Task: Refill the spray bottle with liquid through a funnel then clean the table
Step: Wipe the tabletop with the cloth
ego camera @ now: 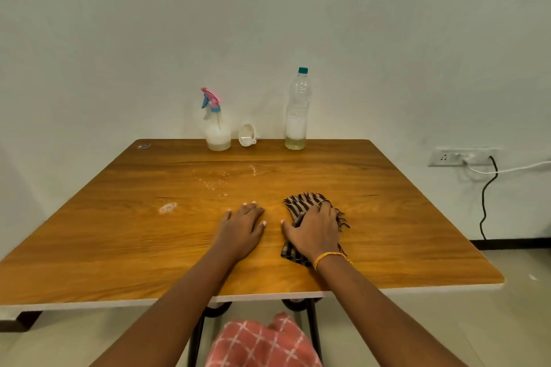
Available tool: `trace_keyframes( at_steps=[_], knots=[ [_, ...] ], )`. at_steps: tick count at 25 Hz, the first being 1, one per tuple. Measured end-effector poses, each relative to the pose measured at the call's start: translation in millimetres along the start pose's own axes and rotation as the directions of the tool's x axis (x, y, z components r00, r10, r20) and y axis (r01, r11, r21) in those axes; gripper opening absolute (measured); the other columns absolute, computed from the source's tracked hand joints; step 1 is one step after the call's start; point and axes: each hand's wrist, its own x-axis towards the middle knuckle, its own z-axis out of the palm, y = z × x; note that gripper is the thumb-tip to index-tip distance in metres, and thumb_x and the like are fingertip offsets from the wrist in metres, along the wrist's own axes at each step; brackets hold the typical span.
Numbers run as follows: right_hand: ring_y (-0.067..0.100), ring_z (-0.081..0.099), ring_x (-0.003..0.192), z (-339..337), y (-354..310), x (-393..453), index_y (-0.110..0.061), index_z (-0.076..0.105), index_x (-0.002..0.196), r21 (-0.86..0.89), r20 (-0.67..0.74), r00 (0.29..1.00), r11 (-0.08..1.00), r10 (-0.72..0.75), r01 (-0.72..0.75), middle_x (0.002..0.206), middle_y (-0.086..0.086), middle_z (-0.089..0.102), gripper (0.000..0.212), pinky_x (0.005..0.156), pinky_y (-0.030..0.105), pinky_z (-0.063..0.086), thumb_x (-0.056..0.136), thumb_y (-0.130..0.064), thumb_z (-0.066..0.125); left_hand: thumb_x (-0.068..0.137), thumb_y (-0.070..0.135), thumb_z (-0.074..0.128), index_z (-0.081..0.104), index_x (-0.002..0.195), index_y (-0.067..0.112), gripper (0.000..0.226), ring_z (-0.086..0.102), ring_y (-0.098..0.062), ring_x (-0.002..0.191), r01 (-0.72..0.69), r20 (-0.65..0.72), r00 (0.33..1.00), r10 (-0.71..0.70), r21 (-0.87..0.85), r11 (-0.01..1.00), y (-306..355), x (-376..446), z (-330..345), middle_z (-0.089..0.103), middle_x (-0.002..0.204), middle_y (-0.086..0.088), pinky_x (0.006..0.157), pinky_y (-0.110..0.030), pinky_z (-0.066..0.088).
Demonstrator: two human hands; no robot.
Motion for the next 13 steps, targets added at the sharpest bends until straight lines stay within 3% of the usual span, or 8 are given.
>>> trace_keyframes(
  at_steps=[4, 7, 9, 10, 11, 13],
  knots=[
    [0.029, 0.048, 0.117, 11.1, -7.0, 9.2, 0.0, 0.065, 0.099, 0.069, -0.104, 0.993, 0.996, -0.047, 0.055, 0.116, 0.015, 0.056, 0.036, 0.096, 0.037, 0.044, 0.089, -0.03, 0.047, 0.097, 0.044, 0.033, 0.034, 0.144, 0.029, 0.049, 0.021, -0.015, 0.145, -0.005, -0.01, 1.0, 0.005, -0.003, 1.0, -0.7, -0.1, 1.2, 0.028, 0.156, 0.002, 0.116, -0.044, 0.015],
    [0.028, 0.057, 0.086, 2.3, -13.0, 23.8, 0.0, 0.065, 0.076, 0.157, -0.12, 0.991, 0.985, -0.057, 0.075, 0.087, 0.015, 0.062, 0.036, 0.071, 0.033, 0.046, 0.094, -0.022, 0.043, 0.096, 0.045, 0.034, 0.037, 0.143, 0.03, 0.048, 0.023, -0.014, 0.144, 0.003, -0.022, 1.0, -0.003, -0.007, 1.0, -2.5, 1.0, 0.7, 0.031, 0.154, 0.003, 0.116, -0.043, 0.016],
    [0.023, 0.049, 0.058, -12.1, -19.8, 32.3, -0.006, 0.055, 0.059, 0.367, -0.096, 0.994, 0.93, 0.057, -0.017, 0.064, 0.012, 0.054, 0.04, 0.048, 0.027, 0.033, 0.095, -0.021, 0.045, 0.096, 0.045, 0.035, 0.039, 0.141, 0.031, 0.047, 0.025, -0.014, 0.143, 0.002, -0.032, 0.999, -0.003, -0.018, 1.0, -2.8, 0.9, 0.2, 0.033, 0.153, 0.003, 0.116, -0.043, 0.017],
    [0.02, 0.041, 0.049, -15.6, -22.7, 39.7, -0.01, 0.047, 0.054, 0.53, -0.057, 0.981, 0.838, 0.185, -0.128, 0.055, 0.009, 0.047, 0.042, 0.044, 0.027, 0.025, 0.094, -0.021, 0.047, 0.096, 0.045, 0.036, 0.04, 0.14, 0.031, 0.047, 0.026, -0.014, 0.143, -0.001, -0.035, 0.999, 0.0, -0.025, 1.0, -2.8, 0.8, 0.0, 0.034, 0.153, 0.004, 0.115, -0.043, 0.018],
    [0.019, 0.033, 0.047, -18.9, -25.9, 47.1, -0.013, 0.04, 0.051, 0.706, 0.018, 0.947, 0.666, 0.321, -0.239, 0.051, 0.008, 0.04, 0.043, 0.045, 0.028, 0.022, 0.093, -0.02, 0.049, 0.096, 0.045, 0.036, 0.041, 0.139, 0.031, 0.046, 0.026, -0.014, 0.143, -0.003, -0.038, 0.999, 0.002, -0.032, 0.999, -3.2, 0.3, -0.3, 0.035, 0.153, 0.004, 0.115, -0.043, 0.018],
    [0.023, 0.038, 0.052, -21.6, -32.5, 62.5, -0.015, 0.043, 0.057, 0.91, 0.3, 0.847, 0.137, 0.439, -0.392, 0.057, 0.02, 0.05, 0.033, 0.047, 0.037, 0.037, 0.088, -0.019, 0.054, 0.095, 0.044, 0.037, 0.041, 0.139, 0.031, 0.046, 0.027, -0.014, 0.142, -0.004, -0.039, 0.999, 0.002, -0.033, 0.999, -3.6, 0.0, -1.2, 0.035, 0.152, 0.003, 0.115, -0.043, 0.019]
  ],
)
